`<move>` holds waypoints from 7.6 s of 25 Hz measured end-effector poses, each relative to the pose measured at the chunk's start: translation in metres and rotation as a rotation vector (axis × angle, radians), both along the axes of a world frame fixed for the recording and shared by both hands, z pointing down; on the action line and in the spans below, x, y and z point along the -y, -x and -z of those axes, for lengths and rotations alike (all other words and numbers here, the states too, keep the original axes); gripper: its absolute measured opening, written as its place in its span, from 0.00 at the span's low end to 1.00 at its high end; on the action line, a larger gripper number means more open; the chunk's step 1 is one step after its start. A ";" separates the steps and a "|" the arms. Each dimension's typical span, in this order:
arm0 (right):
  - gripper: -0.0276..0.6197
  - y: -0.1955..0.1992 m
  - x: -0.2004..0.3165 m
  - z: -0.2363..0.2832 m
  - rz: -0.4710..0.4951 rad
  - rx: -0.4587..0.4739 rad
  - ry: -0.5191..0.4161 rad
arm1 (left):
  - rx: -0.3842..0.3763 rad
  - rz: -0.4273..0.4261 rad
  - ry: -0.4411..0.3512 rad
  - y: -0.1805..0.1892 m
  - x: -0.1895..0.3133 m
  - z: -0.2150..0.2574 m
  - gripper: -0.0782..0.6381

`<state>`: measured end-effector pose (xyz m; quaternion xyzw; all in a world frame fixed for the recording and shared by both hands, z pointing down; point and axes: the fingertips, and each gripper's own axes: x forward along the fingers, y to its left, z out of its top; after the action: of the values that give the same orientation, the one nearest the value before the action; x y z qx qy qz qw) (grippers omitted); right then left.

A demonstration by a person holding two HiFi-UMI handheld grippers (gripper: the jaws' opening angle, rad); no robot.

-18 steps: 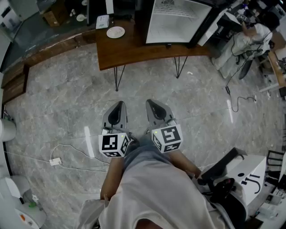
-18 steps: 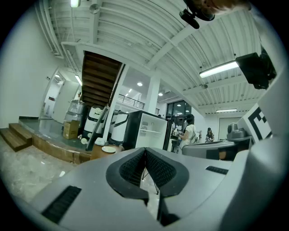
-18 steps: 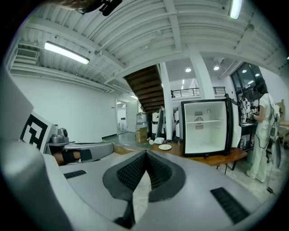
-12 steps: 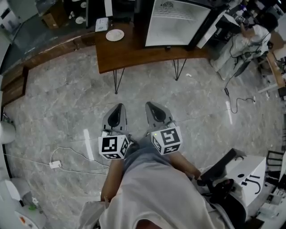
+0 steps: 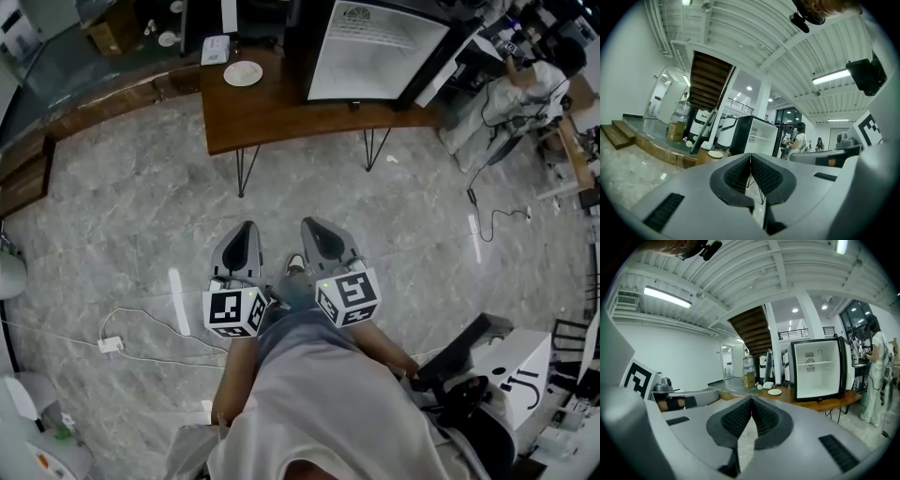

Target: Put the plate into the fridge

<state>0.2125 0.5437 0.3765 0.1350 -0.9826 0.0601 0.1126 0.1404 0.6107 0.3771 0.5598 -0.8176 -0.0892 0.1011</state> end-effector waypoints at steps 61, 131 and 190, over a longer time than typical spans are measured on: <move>0.07 0.598 0.466 -0.102 -0.122 -0.133 0.482 | 0.030 -0.233 0.308 0.641 0.482 -0.085 0.14; 0.09 0.772 0.656 -0.331 -0.352 0.060 1.295 | -0.202 -0.711 0.806 0.828 0.715 -0.327 0.25; 0.08 0.414 0.519 -0.206 -0.180 0.410 1.189 | -0.446 -0.807 0.544 0.478 0.560 -0.273 0.19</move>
<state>-0.2011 0.0246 0.5824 0.1174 -0.7677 0.6293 -0.0277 -0.3376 0.0509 0.6497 0.7507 -0.4898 0.0551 0.4399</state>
